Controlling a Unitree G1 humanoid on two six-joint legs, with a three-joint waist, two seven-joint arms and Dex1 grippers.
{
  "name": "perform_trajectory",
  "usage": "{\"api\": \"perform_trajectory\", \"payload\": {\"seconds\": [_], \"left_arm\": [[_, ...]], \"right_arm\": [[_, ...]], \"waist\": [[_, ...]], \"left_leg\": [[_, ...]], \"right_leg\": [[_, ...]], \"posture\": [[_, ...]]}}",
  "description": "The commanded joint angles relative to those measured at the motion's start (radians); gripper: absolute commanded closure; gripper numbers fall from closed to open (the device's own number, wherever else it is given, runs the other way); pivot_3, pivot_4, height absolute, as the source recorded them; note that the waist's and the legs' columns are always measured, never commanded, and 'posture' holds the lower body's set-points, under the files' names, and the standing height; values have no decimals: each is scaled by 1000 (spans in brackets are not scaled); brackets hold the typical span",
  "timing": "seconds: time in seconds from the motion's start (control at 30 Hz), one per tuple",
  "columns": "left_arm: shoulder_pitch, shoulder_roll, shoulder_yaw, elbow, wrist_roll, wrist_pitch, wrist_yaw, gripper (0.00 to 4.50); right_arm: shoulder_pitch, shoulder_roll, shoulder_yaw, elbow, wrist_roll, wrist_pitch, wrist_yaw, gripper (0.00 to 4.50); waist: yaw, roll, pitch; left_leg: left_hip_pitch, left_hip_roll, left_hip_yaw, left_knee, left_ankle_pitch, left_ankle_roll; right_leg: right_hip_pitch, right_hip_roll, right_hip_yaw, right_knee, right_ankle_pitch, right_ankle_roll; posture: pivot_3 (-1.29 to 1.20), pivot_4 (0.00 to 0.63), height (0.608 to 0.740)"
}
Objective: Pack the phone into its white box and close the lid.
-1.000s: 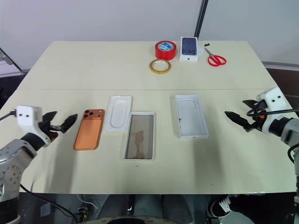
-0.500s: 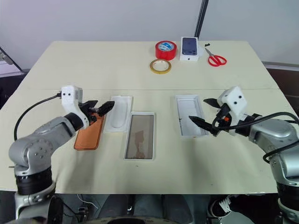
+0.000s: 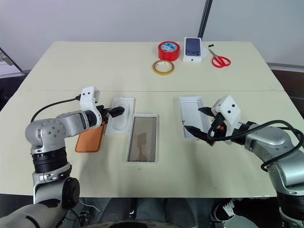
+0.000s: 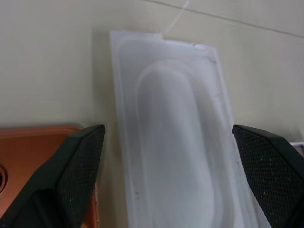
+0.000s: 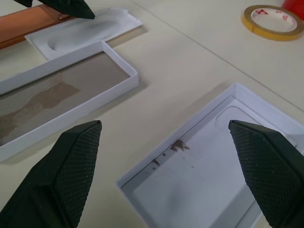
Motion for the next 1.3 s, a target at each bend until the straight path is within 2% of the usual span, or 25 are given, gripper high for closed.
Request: {"api": "perform_trajectory", "payload": {"seconds": [0.03,0.33,0.43,0.67,0.8,1.0,1.1,1.3], "left_arm": [[-24,5,-18,20,28,3,-17,0],[-47,-36,42,56,35,93,-31,0],[-51,-39,58,64,50,101,-32,836],[-65,-50,80,76,90,100,-27,4444],[-75,-64,118,67,92,100,-30,4444],[-107,-109,250,50,69,116,-33,4444],[-123,-116,323,45,60,127,-37,4444],[-133,-60,332,30,63,125,-65,4444]], "right_arm": [[3,0,-33,-61,30,0,-4,32],[57,-71,-11,-194,132,19,113,32],[57,-81,37,-234,133,10,134,0],[39,-85,180,-240,29,-41,127,0],[27,-101,241,-245,-36,-61,127,0],[-32,-98,402,-252,-159,-63,115,0],[-83,-73,494,-238,-220,-56,105,0],[-175,28,604,-228,-249,-19,86,0]], "waist": [[0,0,0],[0,0,0],[0,0,0],[3,-1,0],[1,-1,0],[0,-1,0],[-2,-1,0],[-1,-2,0]], "left_leg": [[0,0,0,0,0,0],[0,0,0,0,0,0],[0,0,0,0,0,0],[0,0,0,1,0,0],[0,0,0,1,0,0],[0,0,-1,1,0,0],[0,0,-1,0,1,-2],[0,0,-1,0,3,-5]], "right_leg": [[0,0,0,0,0,0],[0,0,0,0,0,0],[0,0,0,0,0,0],[0,-1,0,0,0,0],[0,-1,0,0,0,0],[0,0,0,0,0,0],[0,0,-1,0,0,0],[0,0,-1,0,0,0]], "posture": [[0,150,740],[0,150,740],[0,150,740],[0,150,740],[0,150,740],[0,150,740],[0,150,740],[0,150,740]]}}
